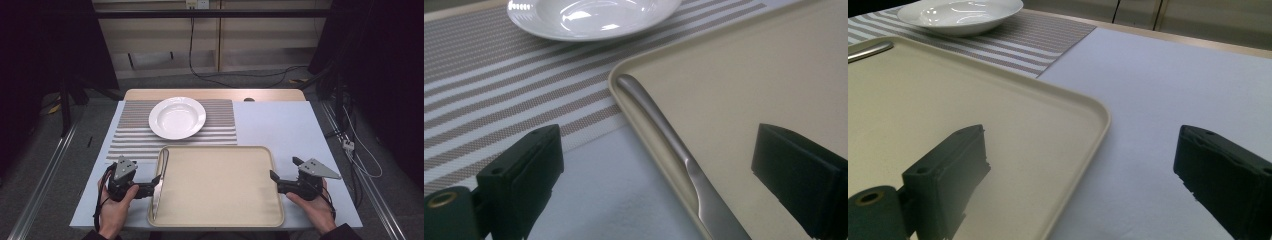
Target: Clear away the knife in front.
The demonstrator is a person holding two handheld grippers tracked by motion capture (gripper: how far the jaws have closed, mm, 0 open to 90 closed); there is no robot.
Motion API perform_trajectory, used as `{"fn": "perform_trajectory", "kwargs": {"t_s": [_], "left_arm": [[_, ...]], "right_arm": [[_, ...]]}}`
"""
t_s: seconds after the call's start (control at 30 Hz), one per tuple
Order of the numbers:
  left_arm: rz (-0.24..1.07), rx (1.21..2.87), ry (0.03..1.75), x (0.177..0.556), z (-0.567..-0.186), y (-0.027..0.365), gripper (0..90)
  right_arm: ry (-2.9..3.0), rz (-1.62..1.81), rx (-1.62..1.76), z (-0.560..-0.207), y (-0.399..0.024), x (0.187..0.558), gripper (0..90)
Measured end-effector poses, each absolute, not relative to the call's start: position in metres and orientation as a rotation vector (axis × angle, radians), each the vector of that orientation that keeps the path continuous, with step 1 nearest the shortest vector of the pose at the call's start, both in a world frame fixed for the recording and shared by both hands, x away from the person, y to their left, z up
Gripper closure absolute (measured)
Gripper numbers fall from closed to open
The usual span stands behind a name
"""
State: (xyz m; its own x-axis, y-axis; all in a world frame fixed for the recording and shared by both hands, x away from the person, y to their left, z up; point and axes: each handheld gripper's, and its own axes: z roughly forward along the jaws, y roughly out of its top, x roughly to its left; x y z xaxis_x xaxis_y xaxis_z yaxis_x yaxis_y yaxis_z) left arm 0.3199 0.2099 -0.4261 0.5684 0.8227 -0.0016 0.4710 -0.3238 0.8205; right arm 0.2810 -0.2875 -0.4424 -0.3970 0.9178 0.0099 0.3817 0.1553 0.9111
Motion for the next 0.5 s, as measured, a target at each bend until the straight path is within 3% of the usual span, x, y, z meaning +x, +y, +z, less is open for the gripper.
{"fn": "perform_trajectory", "kwargs": {"t_s": [0.5], "left_arm": [[0.518,1.981,1.034,0.3238,-0.4308,0.2116,5.7]], "right_arm": [[1.870,1.212,1.240,-0.4431,-0.2880,0.2814,6.2]]}}
